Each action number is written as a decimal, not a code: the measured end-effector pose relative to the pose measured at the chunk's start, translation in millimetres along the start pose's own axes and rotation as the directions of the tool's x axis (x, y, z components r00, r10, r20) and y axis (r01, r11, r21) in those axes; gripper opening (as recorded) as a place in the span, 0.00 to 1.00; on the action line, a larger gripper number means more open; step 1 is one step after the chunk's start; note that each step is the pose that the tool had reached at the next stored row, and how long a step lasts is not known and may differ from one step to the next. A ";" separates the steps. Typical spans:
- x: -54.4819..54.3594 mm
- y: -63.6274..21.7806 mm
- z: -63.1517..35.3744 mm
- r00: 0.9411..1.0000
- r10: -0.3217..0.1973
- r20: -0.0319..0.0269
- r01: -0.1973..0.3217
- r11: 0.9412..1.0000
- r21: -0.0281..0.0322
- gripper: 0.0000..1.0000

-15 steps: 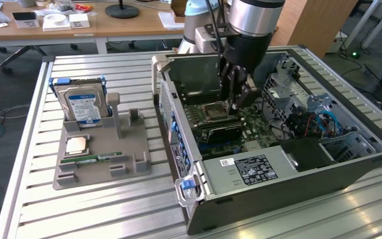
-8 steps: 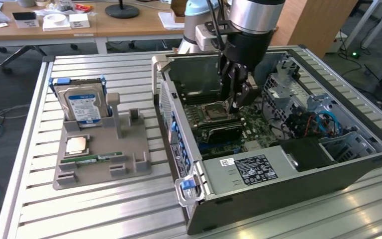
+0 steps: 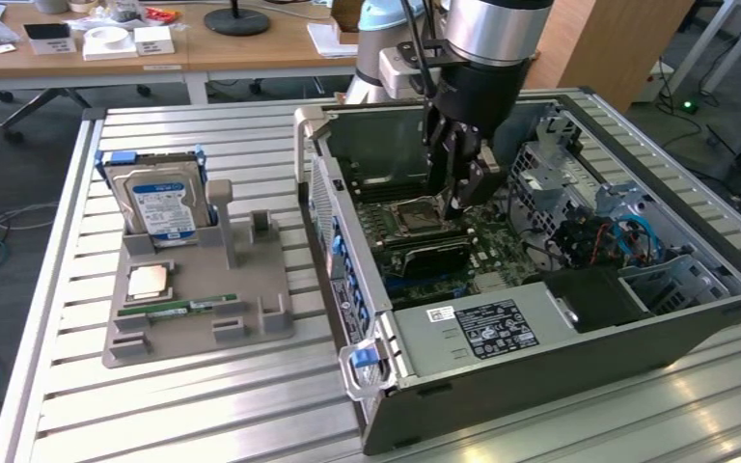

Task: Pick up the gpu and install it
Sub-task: 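Press down on the gpu until it lock into place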

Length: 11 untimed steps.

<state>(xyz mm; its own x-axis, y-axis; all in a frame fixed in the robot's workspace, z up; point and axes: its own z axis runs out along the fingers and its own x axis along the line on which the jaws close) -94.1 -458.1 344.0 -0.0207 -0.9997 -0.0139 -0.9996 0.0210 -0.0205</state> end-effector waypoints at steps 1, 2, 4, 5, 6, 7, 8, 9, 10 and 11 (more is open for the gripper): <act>0.0 0.0 0.0 1.000 0.000 0.000 0.000 1.000 0.000 0.57; 0.0 0.0 0.0 1.000 0.000 0.000 0.000 1.000 0.000 0.57; 0.0 0.0 0.0 1.000 0.000 0.000 0.000 1.000 0.000 0.56; 0.0 0.0 0.0 1.000 0.000 0.000 0.000 1.000 0.000 0.49; 0.0 0.0 0.0 1.000 0.000 0.000 0.000 1.000 0.000 0.43; 0.0 0.0 0.0 1.000 0.000 0.000 0.000 1.000 0.000 0.43; 0.0 0.0 0.0 1.000 0.000 0.000 0.000 1.000 0.000 0.37; 0.0 0.0 0.0 1.000 0.000 0.000 0.000 1.000 0.000 0.31; 0.0 0.0 0.0 1.000 0.000 0.000 0.000 1.000 0.000 0.31; 0.0 0.0 0.0 1.000 0.000 0.000 0.000 1.000 0.000 0.25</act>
<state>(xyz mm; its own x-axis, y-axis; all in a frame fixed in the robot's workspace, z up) -94.1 -458.1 344.0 -0.0207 -0.9997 -0.0139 -0.9996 0.0210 -0.0205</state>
